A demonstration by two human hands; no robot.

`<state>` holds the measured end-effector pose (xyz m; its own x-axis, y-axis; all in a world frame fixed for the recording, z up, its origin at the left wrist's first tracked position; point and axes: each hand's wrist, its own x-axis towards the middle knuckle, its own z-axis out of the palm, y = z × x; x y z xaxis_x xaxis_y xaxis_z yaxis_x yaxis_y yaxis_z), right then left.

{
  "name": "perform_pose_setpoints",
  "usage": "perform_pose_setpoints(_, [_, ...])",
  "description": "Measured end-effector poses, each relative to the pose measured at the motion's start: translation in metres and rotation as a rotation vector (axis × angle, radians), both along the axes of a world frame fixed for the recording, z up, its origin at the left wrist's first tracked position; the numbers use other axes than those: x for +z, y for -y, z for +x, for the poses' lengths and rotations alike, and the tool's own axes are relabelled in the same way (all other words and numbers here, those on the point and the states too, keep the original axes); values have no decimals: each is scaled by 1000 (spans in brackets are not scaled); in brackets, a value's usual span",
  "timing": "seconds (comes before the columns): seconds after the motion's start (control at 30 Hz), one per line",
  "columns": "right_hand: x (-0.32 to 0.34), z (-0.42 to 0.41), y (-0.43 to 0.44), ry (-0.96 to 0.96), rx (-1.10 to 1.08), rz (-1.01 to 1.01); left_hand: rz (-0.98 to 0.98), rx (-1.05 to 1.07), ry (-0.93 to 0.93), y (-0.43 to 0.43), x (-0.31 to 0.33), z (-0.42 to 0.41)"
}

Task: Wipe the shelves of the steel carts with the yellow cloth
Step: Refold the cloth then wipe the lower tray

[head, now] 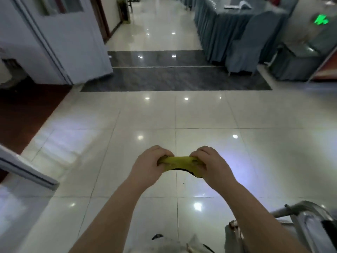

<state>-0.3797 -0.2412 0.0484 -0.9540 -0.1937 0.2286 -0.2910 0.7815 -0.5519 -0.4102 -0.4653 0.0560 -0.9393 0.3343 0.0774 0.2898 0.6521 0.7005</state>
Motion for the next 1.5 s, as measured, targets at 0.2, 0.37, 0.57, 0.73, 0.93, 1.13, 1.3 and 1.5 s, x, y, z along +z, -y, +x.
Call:
perform_pose_setpoints(0.2, [18, -96, -78, 20, -400, -38, 74, -314, 6, -101, 16, -167])
perform_pose_setpoints(0.37, [26, -173, -170, -17, -603, -37, 125, -491, -7, -216, 18, -280])
perform_pose_setpoints(0.57, [48, -270, -276, -19, -697, -78, 109, -599, -40, -336, 38, -395])
perform_pose_setpoints(0.73, [50, -335, -341, -71, -839, -134, 135, -655, -74, -427, 46, -475])
perform_pose_setpoints(0.93, [15, -363, -436, 26, -1064, -161, 121, -894, 46, -566, 14, -536])
perform_pose_setpoints(1.13, [5, -335, -521, 0, -1504, -262, 47, -1359, 105, -747, 4, -527])
perform_pose_setpoints(1.3, [7, -291, -561, -143, -1820, -256, -3, -1760, 138, -874, 3, -465])
perform_pose_setpoints(1.5, [-13, -219, -589, -117, -2096, -338, -239, -2179, 182, -962, -19, -360])
